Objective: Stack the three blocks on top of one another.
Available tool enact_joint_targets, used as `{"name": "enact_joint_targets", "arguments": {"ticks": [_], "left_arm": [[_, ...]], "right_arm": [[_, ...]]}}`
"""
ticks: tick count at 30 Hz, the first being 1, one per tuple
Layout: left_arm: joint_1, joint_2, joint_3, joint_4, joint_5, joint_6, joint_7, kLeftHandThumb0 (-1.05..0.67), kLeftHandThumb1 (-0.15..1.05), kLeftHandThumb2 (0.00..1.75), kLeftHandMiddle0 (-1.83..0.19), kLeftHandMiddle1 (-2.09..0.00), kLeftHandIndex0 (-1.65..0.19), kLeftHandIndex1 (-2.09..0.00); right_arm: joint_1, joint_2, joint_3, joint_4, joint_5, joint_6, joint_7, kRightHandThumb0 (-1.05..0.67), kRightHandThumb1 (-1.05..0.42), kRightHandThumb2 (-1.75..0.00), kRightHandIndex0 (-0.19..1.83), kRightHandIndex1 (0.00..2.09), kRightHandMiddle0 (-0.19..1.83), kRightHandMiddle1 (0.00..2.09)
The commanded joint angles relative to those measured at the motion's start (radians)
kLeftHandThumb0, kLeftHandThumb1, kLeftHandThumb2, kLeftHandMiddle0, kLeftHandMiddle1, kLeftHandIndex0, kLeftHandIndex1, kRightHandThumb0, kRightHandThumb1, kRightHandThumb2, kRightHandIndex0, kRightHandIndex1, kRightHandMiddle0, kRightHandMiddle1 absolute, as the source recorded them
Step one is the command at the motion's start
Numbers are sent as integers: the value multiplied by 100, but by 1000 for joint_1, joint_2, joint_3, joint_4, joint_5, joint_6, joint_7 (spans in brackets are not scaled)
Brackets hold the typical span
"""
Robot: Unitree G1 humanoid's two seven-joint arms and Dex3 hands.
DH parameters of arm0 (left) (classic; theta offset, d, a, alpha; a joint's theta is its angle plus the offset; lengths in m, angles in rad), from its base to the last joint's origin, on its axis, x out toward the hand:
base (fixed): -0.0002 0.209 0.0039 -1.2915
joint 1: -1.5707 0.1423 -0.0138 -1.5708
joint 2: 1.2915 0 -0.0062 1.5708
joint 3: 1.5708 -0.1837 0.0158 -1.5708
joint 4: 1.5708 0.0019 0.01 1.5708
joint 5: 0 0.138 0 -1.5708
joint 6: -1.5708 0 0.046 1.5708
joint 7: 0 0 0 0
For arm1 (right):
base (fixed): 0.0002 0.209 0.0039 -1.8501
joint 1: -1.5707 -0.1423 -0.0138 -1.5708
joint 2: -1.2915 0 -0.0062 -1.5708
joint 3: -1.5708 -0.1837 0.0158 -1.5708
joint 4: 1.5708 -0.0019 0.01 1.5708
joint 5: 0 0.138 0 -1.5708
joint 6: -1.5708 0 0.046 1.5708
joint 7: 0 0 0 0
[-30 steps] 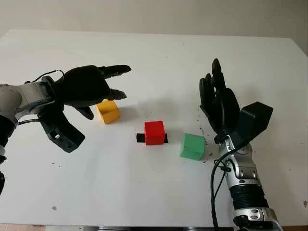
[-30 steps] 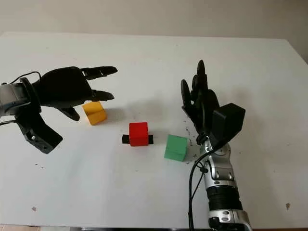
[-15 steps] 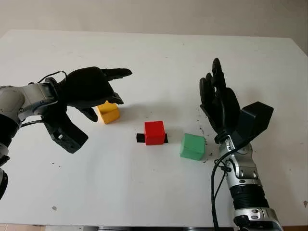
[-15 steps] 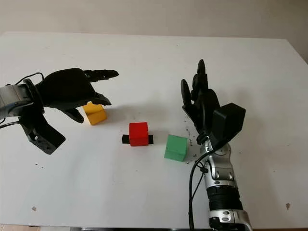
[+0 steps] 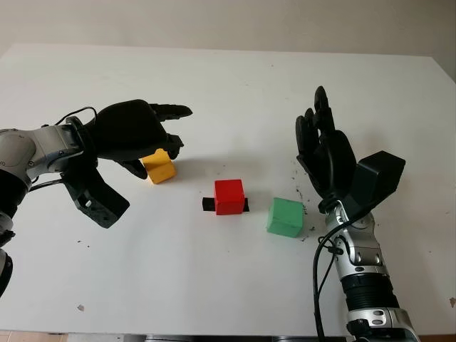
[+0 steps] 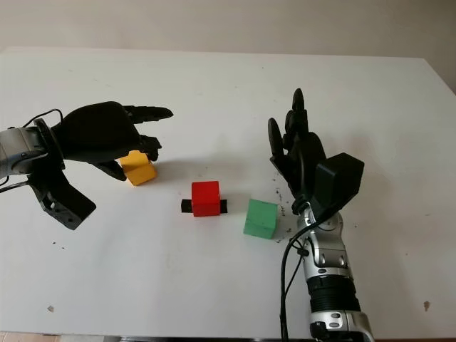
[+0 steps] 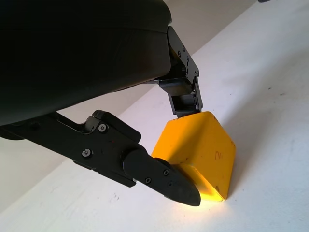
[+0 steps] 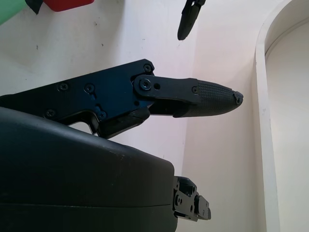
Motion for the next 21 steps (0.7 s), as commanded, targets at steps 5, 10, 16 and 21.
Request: {"name": "enact_joint_targets", "arguments": {"ticks": [5, 10, 16, 21], "left_arm": [[-18, -2, 43, -3, -114, 5, -109, -42, 90, 5, -23, -6, -58, -103], [-36, 4, 87, -55, -210, 15, -244, -41, 90, 5, -24, -6, -57, -106], [-66, 13, 135, -149, -236, 20, -302, -43, 89, 5, -27, -6, -55, -116], [-89, -1, 168, -223, -270, 25, -375, -40, 88, 5, -29, -6, -56, -122]], "right_arm": [[1, -7, -2, -16, -2, -5, -3, -76, -105, -49, -19, 0, -19, 3], [2, -5, -1, -19, 0, 7, -3, -77, -105, -47, -19, 0, -19, 4], [-1, 2, -2, -13, 10, 4, 3, -76, -105, -47, -19, 0, -19, 2], [2, 7, -2, -12, 11, -2, 1, -76, -105, -46, -19, 0, -19, 2]]}}
